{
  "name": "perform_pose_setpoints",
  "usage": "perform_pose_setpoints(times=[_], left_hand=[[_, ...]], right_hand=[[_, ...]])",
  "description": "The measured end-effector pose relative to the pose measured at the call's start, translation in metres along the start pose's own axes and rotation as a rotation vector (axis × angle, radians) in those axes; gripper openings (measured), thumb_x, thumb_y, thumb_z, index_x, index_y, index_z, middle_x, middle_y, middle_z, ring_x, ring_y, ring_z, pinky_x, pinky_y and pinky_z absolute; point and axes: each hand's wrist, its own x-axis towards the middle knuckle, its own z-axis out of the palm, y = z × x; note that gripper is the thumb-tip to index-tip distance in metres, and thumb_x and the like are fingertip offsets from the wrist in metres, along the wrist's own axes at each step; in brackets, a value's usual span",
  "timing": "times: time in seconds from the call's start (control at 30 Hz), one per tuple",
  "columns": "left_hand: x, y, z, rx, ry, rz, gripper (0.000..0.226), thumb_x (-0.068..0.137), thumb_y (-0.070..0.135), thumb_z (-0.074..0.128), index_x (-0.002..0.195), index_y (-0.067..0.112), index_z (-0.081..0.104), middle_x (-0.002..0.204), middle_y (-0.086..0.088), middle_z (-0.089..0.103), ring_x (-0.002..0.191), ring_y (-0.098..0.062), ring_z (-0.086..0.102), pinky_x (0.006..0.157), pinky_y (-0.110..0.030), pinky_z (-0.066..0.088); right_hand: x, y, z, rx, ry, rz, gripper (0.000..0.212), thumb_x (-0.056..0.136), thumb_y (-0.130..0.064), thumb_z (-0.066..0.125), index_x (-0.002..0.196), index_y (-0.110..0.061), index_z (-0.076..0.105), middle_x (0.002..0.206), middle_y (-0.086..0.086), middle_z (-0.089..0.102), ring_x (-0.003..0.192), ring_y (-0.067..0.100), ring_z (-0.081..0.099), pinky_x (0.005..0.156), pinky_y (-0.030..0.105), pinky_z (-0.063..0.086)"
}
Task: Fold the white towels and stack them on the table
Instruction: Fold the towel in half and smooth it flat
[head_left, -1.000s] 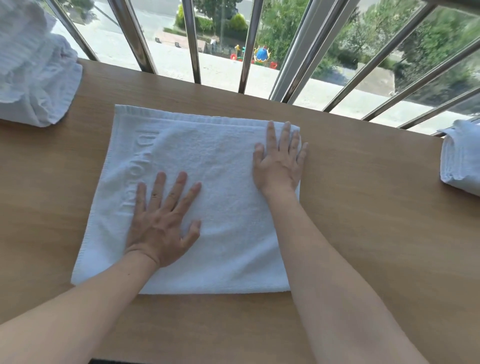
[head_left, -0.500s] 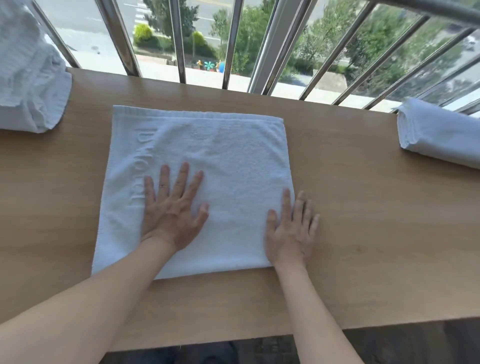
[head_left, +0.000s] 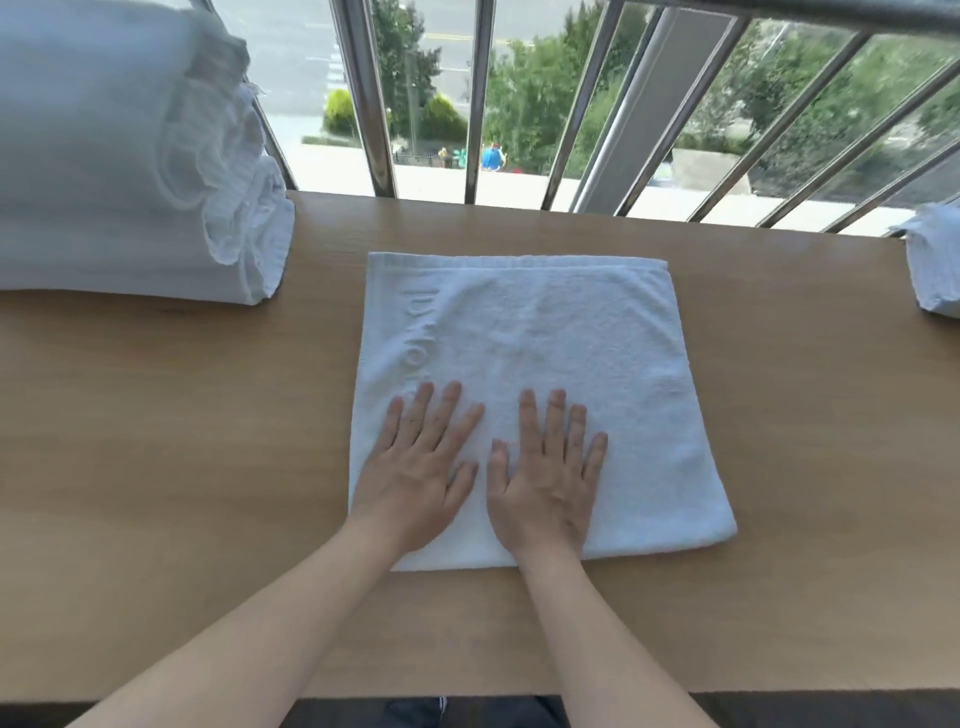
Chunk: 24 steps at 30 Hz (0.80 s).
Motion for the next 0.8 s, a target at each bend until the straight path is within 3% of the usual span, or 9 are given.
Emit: perform_pose_setpoints(times=[0.13,0.47,0.67,0.8], left_hand=[[0.047,-0.025,-0.014,0.053,0.002,-0.032,0.068,0.097,0.061,0.009,0.159,0.038,-0.009,0.167,0.006,-0.017,0.150,-0.018,-0.029,0.122,-0.044,-0.016],[0.145,-0.077,-0.046,-0.007,0.049,-0.218,0.073,0.092,0.060,0.008,0.160,0.036,0.001,0.169,0.005,-0.010,0.154,-0.017,-0.015,0.123,-0.040,-0.013],[0.143,-0.069,-0.045,-0.023,0.063,-0.256,0.068,0.099,0.054,0.009,0.161,0.030,-0.002,0.169,-0.001,-0.011,0.154,-0.022,-0.017,0.123,-0.040,-0.015],[0.095,-0.020,-0.026,-0.086,0.059,-0.209,0.067,0.101,0.050,0.010,0.161,0.022,0.000,0.169,-0.005,-0.010,0.153,-0.030,-0.017,0.124,-0.045,-0.012]], right_hand=[[0.002,-0.002,0.001,-0.021,0.030,-0.009,0.073,0.094,-0.057,0.032,0.160,-0.030,0.016,0.169,0.002,0.004,0.156,0.027,0.001,0.123,0.057,0.006],[0.006,-0.002,0.005,-0.044,0.102,0.002,0.075,0.090,-0.053,0.039,0.159,-0.027,0.027,0.168,0.003,0.015,0.154,0.030,0.013,0.121,0.060,0.014],[0.008,0.000,0.008,-0.057,0.115,-0.004,0.076,0.090,-0.053,0.041,0.159,-0.027,0.026,0.168,0.003,0.014,0.155,0.029,0.012,0.120,0.061,0.014],[0.008,0.000,0.009,-0.051,0.115,0.000,0.075,0.089,-0.051,0.041,0.158,-0.026,0.029,0.167,0.004,0.017,0.154,0.029,0.013,0.121,0.060,0.012]])
